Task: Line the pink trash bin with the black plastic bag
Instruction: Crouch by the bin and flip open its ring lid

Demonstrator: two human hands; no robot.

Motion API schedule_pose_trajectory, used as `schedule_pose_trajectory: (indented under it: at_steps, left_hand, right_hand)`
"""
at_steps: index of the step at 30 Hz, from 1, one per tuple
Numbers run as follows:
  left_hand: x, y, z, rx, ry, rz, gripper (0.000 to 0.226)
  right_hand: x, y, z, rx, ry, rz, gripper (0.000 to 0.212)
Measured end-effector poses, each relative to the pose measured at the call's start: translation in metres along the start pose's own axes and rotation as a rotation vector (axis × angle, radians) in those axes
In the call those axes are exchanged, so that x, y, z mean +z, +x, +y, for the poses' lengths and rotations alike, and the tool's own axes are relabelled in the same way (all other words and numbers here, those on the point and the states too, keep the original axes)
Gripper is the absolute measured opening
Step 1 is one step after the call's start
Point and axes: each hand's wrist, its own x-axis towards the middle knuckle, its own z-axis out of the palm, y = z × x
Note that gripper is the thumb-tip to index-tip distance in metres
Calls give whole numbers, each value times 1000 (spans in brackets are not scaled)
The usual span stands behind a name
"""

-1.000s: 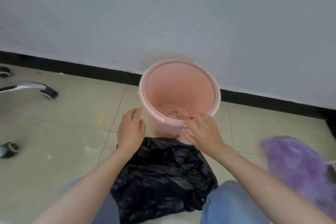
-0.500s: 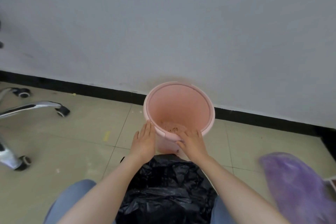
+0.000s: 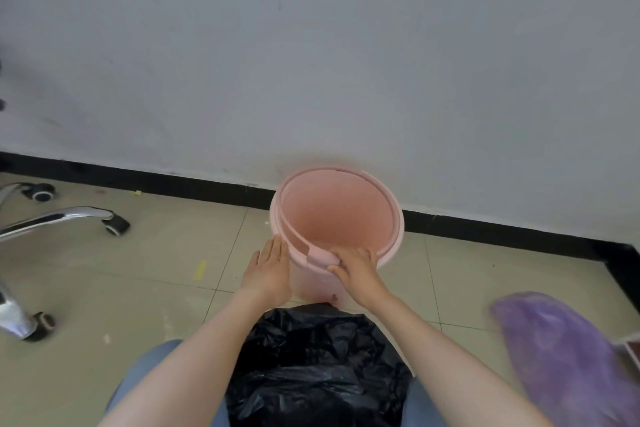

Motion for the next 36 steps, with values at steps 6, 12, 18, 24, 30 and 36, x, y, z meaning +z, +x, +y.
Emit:
schedule_pose_trajectory:
  at_steps: [6, 12, 18, 24, 30, 36]
  left_hand:
    - [-6, -4, 3, 12, 118, -1, 74]
    - [-15, -8, 6, 25, 287, -1, 70]
    - [-20, -10, 9, 26, 340, -24, 69]
    - [-25, -6, 11, 20, 329, -25, 68]
    - [-24, 1, 11, 16, 288, -16, 68]
    - [-18, 4, 10, 3, 149, -5, 67]
  right_hand:
    - [-50, 9, -22, -28, 34, 4, 21]
    - [-87, 29, -49, -63, 51, 77, 29]
    - [-138, 59, -62, -71, 155, 173, 24]
    - [-171, 93, -58, -192, -62, 233, 14]
    - [-176, 114, -55, -571, -632, 430, 14]
    - [-189, 159, -52, -315, -601, 621, 23]
